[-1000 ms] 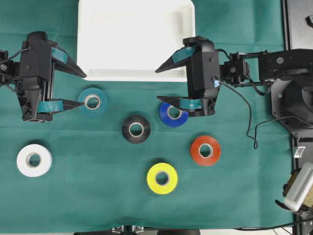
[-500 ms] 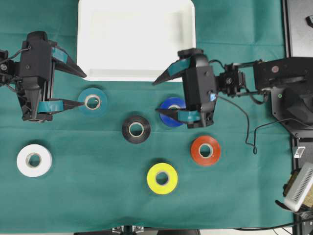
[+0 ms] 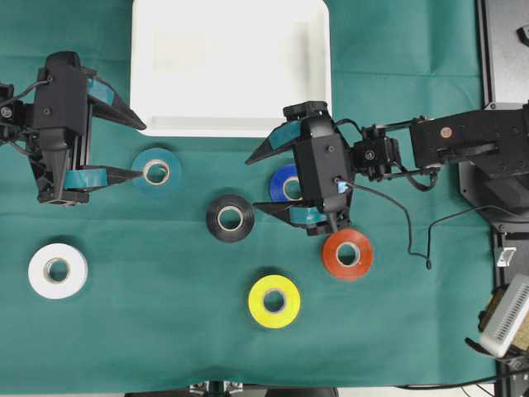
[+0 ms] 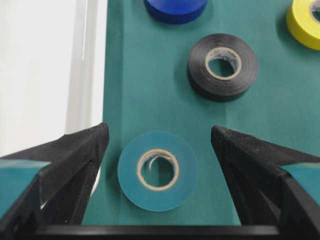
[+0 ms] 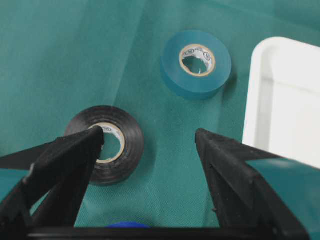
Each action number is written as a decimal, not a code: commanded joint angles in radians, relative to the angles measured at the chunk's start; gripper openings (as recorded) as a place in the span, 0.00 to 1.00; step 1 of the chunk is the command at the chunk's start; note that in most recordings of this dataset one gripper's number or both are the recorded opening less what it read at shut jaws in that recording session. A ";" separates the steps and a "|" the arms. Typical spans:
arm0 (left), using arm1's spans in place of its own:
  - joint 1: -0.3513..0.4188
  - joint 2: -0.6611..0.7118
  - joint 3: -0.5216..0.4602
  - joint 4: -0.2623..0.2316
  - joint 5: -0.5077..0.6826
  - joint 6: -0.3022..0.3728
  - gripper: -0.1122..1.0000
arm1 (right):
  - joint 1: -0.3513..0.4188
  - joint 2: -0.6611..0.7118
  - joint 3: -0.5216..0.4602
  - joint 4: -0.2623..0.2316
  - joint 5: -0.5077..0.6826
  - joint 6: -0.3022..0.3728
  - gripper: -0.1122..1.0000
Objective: Put the tape alternately from left to right into the white case.
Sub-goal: 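Reach the right gripper over the teal tape roll and grasp it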
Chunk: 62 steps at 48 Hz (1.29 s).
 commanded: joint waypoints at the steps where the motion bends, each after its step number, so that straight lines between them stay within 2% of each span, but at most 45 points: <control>1: 0.003 -0.008 -0.014 -0.002 -0.003 0.000 0.63 | 0.005 -0.006 -0.028 0.003 -0.005 0.002 0.86; 25: 0.003 -0.008 -0.011 -0.002 -0.002 0.000 0.63 | 0.005 0.150 -0.156 -0.003 0.011 -0.003 0.86; 43: 0.003 -0.012 -0.009 -0.002 -0.002 0.002 0.63 | 0.002 0.314 -0.342 -0.017 0.150 -0.003 0.86; 51: 0.003 -0.015 -0.006 -0.002 -0.002 0.002 0.63 | 0.000 0.365 -0.402 -0.040 0.163 -0.003 0.86; 62: 0.003 -0.017 -0.006 -0.002 -0.002 0.003 0.63 | 0.000 0.425 -0.451 -0.040 0.163 -0.002 0.86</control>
